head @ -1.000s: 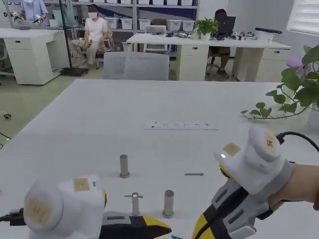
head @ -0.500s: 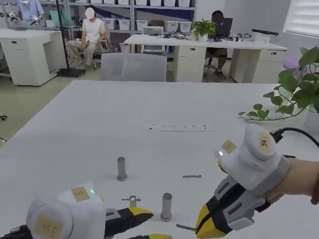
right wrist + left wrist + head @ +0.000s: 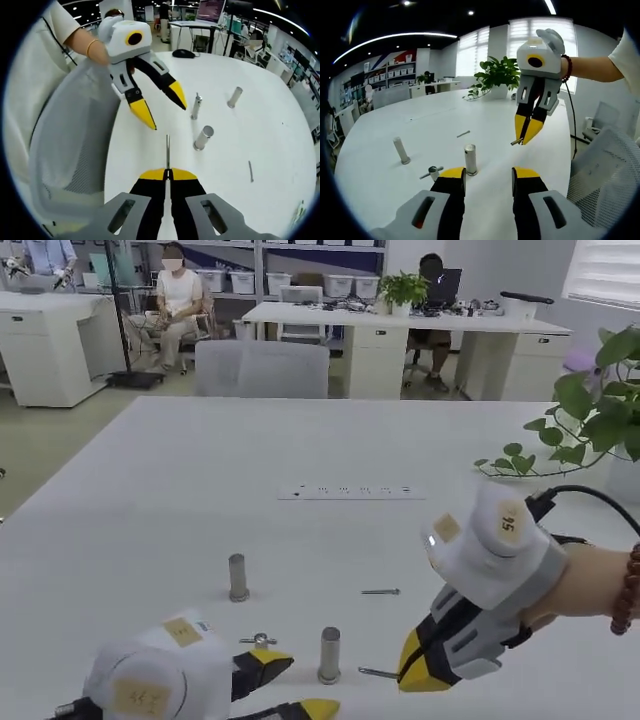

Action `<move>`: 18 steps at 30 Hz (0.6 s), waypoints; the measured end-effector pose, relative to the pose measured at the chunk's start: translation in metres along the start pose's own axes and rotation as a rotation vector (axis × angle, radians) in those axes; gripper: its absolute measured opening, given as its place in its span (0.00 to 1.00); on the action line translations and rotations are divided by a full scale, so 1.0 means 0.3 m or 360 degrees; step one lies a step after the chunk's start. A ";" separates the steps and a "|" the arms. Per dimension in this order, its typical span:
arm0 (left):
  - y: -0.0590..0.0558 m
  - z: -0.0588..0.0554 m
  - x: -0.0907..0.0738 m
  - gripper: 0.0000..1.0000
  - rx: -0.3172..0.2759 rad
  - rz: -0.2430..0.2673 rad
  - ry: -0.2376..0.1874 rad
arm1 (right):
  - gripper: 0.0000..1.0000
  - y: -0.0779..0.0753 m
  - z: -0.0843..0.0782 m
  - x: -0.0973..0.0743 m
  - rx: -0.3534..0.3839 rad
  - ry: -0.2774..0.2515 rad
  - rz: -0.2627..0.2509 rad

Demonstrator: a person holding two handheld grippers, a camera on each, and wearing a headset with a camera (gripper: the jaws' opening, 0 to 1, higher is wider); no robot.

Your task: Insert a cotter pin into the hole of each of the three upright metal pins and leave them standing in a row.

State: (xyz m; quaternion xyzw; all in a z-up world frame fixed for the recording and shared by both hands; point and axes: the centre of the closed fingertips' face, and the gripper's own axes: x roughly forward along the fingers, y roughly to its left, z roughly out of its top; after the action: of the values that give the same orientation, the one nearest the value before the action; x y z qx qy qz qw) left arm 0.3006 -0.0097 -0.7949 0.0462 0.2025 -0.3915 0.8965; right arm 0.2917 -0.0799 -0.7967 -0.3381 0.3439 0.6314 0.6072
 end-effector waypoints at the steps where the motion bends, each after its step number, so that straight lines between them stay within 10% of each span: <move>1: 0.001 -0.002 0.005 0.36 0.0004 0.0005 0.0002 | 0.03 -0.007 -0.002 0.000 -0.0002 0.0005 -0.0010; 18: 0.047 -0.026 0.099 0.33 -0.0075 0.0165 0.0011 | 0.03 -0.109 -0.052 0.018 -0.0096 0.0195 -0.0118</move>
State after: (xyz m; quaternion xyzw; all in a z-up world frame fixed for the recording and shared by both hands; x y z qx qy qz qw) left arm 0.3264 -0.0185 -0.8150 0.0367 0.2121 -0.3393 0.9157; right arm 0.3242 -0.0895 -0.8103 -0.4067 0.3486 0.5966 0.5976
